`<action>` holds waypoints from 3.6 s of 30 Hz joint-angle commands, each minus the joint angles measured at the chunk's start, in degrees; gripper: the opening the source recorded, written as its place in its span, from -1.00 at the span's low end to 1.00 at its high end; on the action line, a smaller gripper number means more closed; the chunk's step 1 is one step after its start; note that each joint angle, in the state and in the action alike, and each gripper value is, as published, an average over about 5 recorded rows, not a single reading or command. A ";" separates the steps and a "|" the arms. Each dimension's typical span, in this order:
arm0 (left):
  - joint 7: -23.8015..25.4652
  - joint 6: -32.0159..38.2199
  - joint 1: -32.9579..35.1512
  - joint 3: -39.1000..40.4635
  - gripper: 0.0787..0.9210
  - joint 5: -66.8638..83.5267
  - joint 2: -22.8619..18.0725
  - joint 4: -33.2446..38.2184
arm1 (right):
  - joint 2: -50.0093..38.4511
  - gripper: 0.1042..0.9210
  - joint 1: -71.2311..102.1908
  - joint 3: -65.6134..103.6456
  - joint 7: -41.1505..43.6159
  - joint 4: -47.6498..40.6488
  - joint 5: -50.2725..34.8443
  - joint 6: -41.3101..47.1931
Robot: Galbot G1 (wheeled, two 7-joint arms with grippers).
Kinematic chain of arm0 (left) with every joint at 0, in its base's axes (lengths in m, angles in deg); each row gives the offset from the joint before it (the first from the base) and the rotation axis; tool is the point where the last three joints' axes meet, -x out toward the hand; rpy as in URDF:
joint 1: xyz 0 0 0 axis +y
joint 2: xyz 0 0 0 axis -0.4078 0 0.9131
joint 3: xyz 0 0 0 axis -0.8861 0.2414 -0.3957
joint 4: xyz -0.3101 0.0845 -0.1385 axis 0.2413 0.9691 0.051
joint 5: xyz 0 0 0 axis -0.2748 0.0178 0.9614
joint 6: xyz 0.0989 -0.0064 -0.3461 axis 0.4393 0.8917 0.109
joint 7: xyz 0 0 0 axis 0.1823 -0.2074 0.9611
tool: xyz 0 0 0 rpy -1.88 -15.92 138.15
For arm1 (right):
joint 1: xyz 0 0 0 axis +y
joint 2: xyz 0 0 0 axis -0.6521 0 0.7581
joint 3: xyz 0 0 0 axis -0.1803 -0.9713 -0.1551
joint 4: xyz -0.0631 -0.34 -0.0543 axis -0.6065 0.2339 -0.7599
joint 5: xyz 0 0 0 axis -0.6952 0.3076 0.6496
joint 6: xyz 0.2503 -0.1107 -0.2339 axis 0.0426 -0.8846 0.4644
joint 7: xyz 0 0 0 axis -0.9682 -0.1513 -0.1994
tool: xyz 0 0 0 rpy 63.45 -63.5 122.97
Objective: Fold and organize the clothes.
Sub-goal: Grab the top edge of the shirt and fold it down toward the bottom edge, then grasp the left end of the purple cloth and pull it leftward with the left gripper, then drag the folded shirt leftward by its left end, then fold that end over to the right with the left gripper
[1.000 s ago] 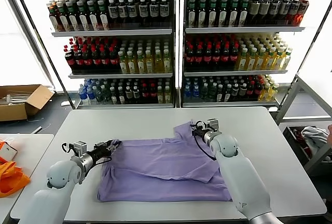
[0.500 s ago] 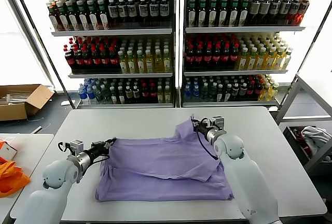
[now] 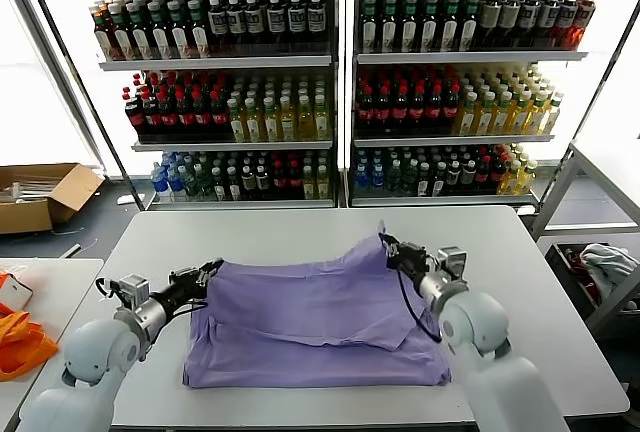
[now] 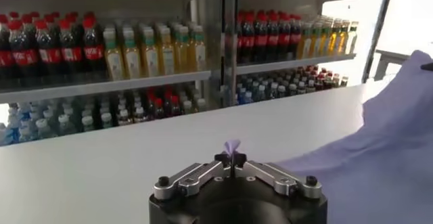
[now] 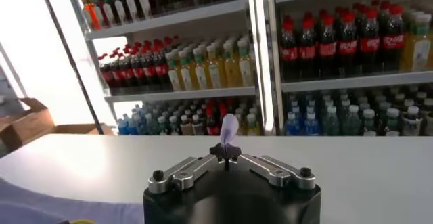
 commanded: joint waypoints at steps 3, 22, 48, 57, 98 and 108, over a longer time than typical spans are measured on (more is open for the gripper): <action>0.28 0.60 15.37 -5.57 -0.99 -2.21 1.59 10.44 | 0.25 -0.99 29.26 12.21 1.94 21.95 6.22 -3.31; -1.16 1.97 25.59 -7.43 -0.90 -10.81 -0.48 13.34 | -0.59 -0.87 39.62 11.71 2.10 20.97 15.18 -11.64; -33.43 -1.90 26.45 0.43 0.75 1.69 -16.39 13.90 | -2.27 0.75 39.22 19.66 4.27 13.24 21.80 -34.71; -34.25 -3.82 26.78 1.43 0.47 5.81 -16.75 13.63 | -2.24 0.76 37.65 19.88 4.18 13.52 20.90 -34.95; -10.61 7.41 17.08 -23.84 -0.96 18.27 7.86 11.62 | -2.82 0.76 34.05 18.29 3.12 14.70 16.07 -31.85; -15.49 8.24 16.21 -2.94 -0.96 17.45 1.78 18.81 | -1.96 0.76 34.70 17.97 3.20 15.91 16.74 -31.19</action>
